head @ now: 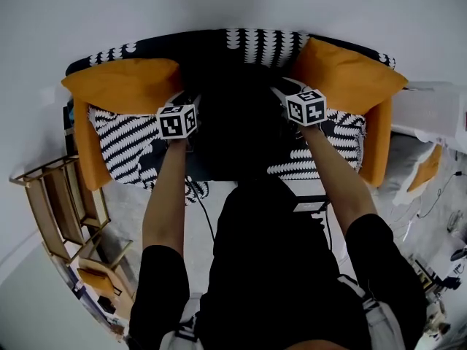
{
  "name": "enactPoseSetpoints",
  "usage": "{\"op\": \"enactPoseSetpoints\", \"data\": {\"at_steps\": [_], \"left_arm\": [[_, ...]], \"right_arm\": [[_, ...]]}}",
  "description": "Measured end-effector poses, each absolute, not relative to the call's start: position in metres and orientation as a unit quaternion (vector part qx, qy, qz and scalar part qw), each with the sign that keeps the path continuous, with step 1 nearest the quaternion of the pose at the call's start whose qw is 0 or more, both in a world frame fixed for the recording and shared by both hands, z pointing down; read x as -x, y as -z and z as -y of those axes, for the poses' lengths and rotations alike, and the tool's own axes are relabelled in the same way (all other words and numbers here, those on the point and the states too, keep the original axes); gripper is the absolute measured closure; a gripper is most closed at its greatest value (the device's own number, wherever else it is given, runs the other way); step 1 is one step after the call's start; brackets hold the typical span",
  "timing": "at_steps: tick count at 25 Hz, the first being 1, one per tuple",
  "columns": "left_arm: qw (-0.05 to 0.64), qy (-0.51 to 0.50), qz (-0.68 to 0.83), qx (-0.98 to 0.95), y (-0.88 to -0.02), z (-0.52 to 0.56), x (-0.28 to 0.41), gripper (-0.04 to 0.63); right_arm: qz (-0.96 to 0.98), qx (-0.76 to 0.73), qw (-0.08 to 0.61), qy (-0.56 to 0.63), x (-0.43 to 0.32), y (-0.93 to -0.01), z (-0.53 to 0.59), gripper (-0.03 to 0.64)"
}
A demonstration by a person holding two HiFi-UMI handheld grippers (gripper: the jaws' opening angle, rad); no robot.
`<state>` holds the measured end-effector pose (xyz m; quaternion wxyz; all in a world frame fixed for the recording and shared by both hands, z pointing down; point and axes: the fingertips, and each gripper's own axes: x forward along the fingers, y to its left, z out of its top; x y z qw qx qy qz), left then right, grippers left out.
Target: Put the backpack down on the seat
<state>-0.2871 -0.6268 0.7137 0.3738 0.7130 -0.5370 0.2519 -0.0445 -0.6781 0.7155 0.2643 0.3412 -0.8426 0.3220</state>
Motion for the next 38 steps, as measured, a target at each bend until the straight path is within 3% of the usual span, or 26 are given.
{"op": "enactPoseSetpoints", "data": {"at_steps": [10,18,28,38], "left_arm": [[0.353,-0.182,0.562,-0.725,-0.652,0.566,0.279,0.411],[0.299,-0.084,0.587,-0.748,-0.548,0.517,0.273,0.563],[0.207,-0.02,0.585,-0.784,-0.447,0.451,0.254,0.58],[0.161,0.068,0.589,-0.789,-0.371,0.345,0.204,0.58]], "right_arm": [[0.854,-0.365,0.229,-0.291,0.029,-0.655,0.633,0.457],[0.885,-0.381,0.141,-0.23,0.029,-0.547,0.588,0.546],[0.909,-0.388,0.035,-0.147,-0.009,-0.418,0.506,0.585],[0.926,-0.367,-0.006,-0.089,-0.047,-0.364,0.392,0.584]]}}
